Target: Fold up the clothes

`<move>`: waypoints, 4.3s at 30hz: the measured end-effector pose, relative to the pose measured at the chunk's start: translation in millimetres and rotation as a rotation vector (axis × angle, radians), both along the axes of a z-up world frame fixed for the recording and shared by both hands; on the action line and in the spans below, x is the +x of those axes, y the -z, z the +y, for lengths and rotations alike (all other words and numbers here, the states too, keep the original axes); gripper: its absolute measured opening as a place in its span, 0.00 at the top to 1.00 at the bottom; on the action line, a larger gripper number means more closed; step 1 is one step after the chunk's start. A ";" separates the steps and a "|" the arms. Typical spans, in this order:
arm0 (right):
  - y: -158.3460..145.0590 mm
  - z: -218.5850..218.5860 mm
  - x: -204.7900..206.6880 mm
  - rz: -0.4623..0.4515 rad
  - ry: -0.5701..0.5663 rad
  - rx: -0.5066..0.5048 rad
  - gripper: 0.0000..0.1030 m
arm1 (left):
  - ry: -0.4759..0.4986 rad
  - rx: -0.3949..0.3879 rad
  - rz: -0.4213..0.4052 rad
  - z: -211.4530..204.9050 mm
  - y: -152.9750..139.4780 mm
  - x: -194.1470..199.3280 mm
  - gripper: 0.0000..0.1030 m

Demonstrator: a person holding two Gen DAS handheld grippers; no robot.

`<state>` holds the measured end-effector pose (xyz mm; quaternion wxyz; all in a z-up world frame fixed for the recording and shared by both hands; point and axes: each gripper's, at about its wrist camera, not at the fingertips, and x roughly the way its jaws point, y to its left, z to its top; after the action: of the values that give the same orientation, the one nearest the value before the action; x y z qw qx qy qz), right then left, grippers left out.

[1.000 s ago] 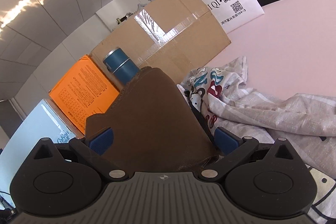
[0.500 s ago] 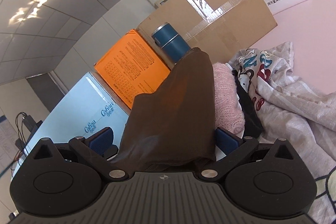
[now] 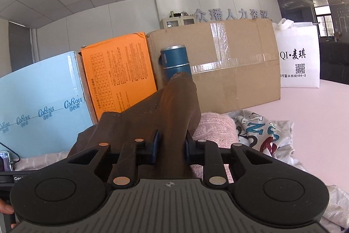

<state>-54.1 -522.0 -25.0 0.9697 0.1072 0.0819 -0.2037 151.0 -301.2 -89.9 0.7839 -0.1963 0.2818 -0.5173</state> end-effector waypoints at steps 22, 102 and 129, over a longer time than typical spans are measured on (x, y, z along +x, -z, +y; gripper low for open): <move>-95.2 187.0 -16.4 -0.233 -0.365 -0.069 0.87 | -0.095 -0.153 0.018 171.5 -46.1 -24.2 0.86; 25.7 364.9 43.5 0.284 -0.909 -0.078 0.44 | -0.328 0.282 0.024 384.5 1.6 22.6 0.53; -69.2 311.3 65.8 -0.114 -0.347 -0.212 0.91 | -0.447 0.262 -0.079 393.2 -16.4 3.6 0.81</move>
<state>11.7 -210.6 44.2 0.9991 0.0002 0.0220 -0.0349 154.6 92.0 -73.5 0.9079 -0.1302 0.2654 -0.2974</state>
